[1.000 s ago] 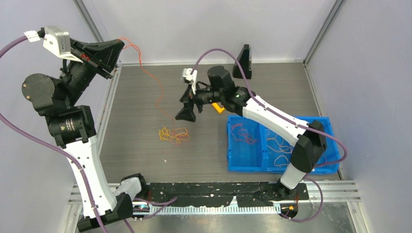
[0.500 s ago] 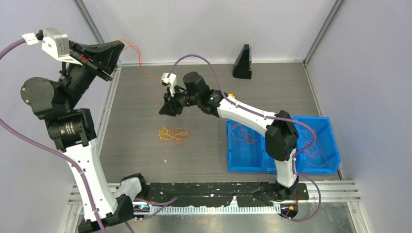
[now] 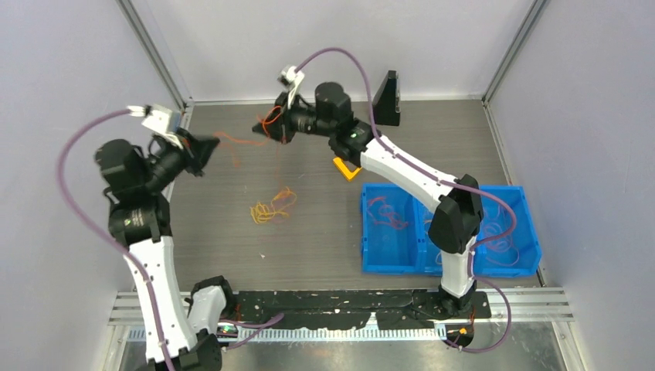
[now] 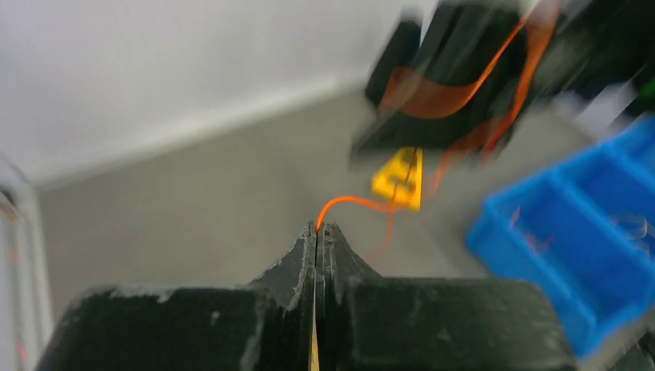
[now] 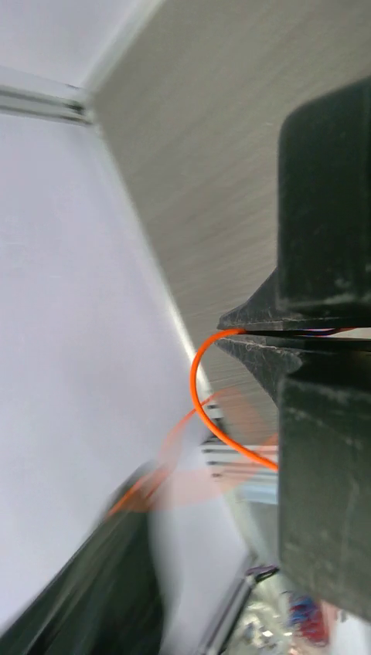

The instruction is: Untangle the cables

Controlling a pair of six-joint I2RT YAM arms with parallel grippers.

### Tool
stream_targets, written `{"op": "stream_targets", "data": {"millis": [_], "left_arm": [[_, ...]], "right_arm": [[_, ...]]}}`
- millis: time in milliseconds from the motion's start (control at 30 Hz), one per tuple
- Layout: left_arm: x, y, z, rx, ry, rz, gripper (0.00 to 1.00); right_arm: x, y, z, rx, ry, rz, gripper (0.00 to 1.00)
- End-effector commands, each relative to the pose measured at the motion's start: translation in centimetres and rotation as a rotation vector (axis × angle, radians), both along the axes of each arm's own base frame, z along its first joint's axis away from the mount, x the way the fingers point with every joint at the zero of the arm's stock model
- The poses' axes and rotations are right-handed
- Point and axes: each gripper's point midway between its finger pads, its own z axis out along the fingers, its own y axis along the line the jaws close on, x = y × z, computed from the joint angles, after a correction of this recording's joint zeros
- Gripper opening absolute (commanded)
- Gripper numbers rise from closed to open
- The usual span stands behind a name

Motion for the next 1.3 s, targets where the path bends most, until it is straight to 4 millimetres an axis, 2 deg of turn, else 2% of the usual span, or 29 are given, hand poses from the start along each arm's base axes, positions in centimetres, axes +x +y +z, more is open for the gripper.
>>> {"op": "stream_targets", "data": {"millis": [0, 67, 133, 200, 267, 300, 333, 400, 433, 533, 633, 733, 833, 933, 967, 1033, 1100, 1167, 1233, 1267], "left_arm": [[-0.5, 0.6, -13.7, 0.103, 0.318, -0.068, 0.0], [-0.7, 0.7, -16.4, 0.125, 0.373, -0.069, 0.0], [-0.9, 0.9, -18.3, 0.145, 0.42, -0.071, 0.0], [-1.1, 0.8, -19.1, 0.145, 0.443, -0.083, 0.0], [-1.6, -0.2, -19.2, 0.129, 0.435, -0.146, 0.04], [-2.0, -1.0, -18.9, 0.119, 0.408, -0.206, 0.23], [-2.3, -1.7, -18.8, 0.114, 0.372, -0.253, 0.47], [-2.1, -2.4, -18.2, 0.111, 0.282, -0.295, 0.7], [-1.7, -2.4, -18.1, 0.122, 0.236, -0.295, 0.77], [-0.1, -2.0, -16.8, 0.177, 0.103, -0.281, 0.86], [1.1, -2.4, -15.5, 0.172, 0.064, -0.318, 0.99], [1.4, -4.4, -15.5, 0.166, 0.084, -0.397, 0.99], [1.1, -8.1, -15.8, 0.172, 0.022, -0.484, 1.0], [0.9, -11.8, -14.6, 0.131, -0.061, -0.55, 1.0], [0.9, -12.8, -14.8, 0.12, -0.05, -0.566, 0.97], [1.5, -13.8, -16.4, 0.093, 0.024, -0.561, 0.85], [2.9, -13.1, -19.5, 0.049, 0.143, -0.491, 0.7], [3.8, -10.9, -22.2, -0.017, 0.236, -0.402, 0.54], [3.7, -8.9, -24.4, -0.016, 0.293, -0.339, 0.42], [3.3, -8.4, -25.4, 0.015, 0.31, -0.324, 0.39]], "right_arm": [[-3.7, -3.7, 17.9, 0.372, -0.16, 0.044, 0.05], [-4.8, -4.1, 20.0, 0.425, -0.146, 0.079, 0.05], [-5.5, -4.4, 21.0, 0.456, -0.121, 0.102, 0.05], [-6.0, -4.7, 21.4, 0.469, -0.107, 0.123, 0.05], [-5.9, -4.6, 20.5, 0.456, -0.1, 0.123, 0.06], [-5.7, -4.4, 19.9, 0.448, -0.079, 0.125, 0.06], [-5.7, -4.3, 19.6, 0.443, -0.071, 0.132, 0.05], [-6.0, -4.2, 19.2, 0.445, -0.049, 0.15, 0.05], [-6.2, -4.2, 19.5, 0.455, -0.058, 0.161, 0.05], [-6.9, -4.2, 19.8, 0.465, -0.071, 0.206, 0.05], [-7.5, -4.4, 20.3, 0.467, -0.093, 0.231, 0.05], [-7.9, -4.6, 20.5, 0.465, -0.095, 0.24, 0.06], [-8.3, -4.8, 21.0, 0.474, -0.09, 0.251, 0.05], [-8.6, -5.0, 21.3, 0.482, -0.079, 0.26, 0.05], [-8.8, -5.1, 21.4, 0.485, -0.078, 0.263, 0.05], [-9.2, -5.3, 21.8, 0.496, -0.073, 0.27, 0.05], [-9.7, -5.9, 23.0, 0.522, -0.083, 0.274, 0.05], [-10.2, -6.9, 24.7, 0.55, -0.111, 0.265, 0.05], [-10.2, -8.4, 26.6, 0.58, -0.13, 0.238, 0.05], [-9.9, -9.1, 27.4, 0.595, -0.139, 0.218, 0.05]]}}
